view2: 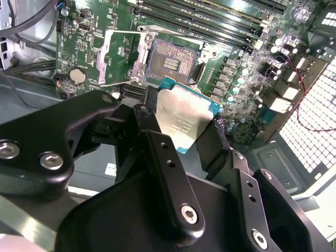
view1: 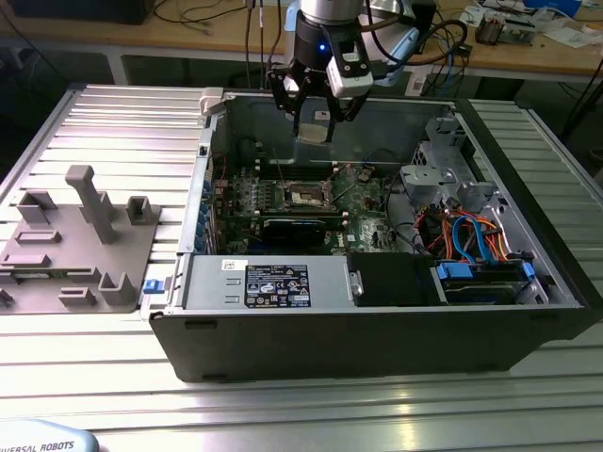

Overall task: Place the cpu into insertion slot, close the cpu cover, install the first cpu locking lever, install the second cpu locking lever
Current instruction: 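Place the cpu into insertion slot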

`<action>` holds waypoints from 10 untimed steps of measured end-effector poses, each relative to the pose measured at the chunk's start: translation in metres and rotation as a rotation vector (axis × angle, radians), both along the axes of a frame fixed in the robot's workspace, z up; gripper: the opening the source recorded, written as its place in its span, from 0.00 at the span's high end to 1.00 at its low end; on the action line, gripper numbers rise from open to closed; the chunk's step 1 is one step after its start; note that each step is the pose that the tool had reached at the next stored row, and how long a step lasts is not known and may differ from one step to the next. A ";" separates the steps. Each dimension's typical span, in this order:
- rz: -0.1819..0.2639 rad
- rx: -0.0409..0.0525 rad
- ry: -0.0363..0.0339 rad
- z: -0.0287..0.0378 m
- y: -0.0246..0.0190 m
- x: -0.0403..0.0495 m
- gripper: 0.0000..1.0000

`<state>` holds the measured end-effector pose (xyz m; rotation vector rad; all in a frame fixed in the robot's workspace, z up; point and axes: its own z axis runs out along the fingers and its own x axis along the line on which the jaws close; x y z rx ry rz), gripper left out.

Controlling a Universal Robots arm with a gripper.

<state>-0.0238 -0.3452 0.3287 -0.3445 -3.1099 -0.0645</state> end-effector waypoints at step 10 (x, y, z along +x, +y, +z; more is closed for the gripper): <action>-0.023 -0.0003 0.0000 -0.0012 0.0000 0.0000 0.46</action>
